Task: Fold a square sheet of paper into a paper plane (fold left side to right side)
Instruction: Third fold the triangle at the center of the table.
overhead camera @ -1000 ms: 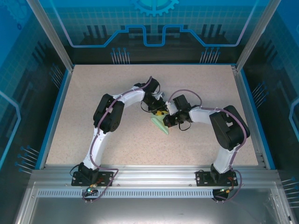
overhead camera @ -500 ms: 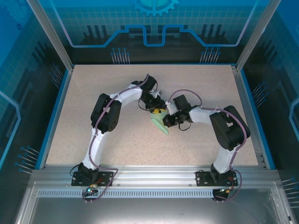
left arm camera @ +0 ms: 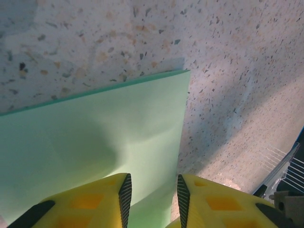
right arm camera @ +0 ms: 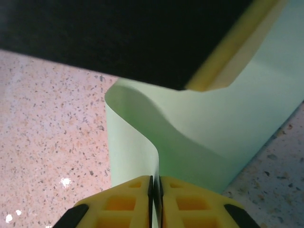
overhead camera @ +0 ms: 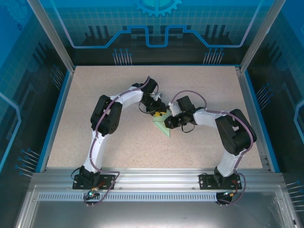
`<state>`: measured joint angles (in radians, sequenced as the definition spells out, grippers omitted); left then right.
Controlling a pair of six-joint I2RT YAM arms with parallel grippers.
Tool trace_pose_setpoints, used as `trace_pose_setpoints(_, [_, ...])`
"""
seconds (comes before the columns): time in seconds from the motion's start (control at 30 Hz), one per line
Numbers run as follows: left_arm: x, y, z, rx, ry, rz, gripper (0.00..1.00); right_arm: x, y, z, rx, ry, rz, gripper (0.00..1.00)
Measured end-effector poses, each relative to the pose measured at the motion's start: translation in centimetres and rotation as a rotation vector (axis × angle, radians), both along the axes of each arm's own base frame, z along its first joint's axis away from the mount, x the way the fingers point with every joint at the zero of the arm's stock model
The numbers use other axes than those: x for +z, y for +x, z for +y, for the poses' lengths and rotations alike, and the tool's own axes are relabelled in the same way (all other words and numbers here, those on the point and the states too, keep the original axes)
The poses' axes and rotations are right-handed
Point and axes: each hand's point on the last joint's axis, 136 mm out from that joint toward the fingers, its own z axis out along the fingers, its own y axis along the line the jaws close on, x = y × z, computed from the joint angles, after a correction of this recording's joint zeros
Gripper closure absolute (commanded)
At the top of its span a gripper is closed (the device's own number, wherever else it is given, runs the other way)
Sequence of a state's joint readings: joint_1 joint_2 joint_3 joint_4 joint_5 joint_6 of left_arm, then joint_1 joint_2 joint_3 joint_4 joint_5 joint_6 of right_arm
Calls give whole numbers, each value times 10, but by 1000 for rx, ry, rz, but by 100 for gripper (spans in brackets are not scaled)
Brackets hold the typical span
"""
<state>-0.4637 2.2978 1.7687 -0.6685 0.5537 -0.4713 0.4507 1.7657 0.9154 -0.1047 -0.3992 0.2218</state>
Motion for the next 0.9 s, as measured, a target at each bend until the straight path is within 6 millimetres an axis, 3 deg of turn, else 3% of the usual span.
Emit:
trace_pose_setpoints(0.57, [-7,-2,3,4,18,4,66,35,-5,4,18,58,-38,74])
trace_pose_setpoints(0.77, [-7,-1,3,4,17,0,65,43,-10,5,29,74,-36,75])
trace_pose_setpoints(0.9, [-7,-1,3,4,17,0,65,43,-12,6,37,85,-24,83])
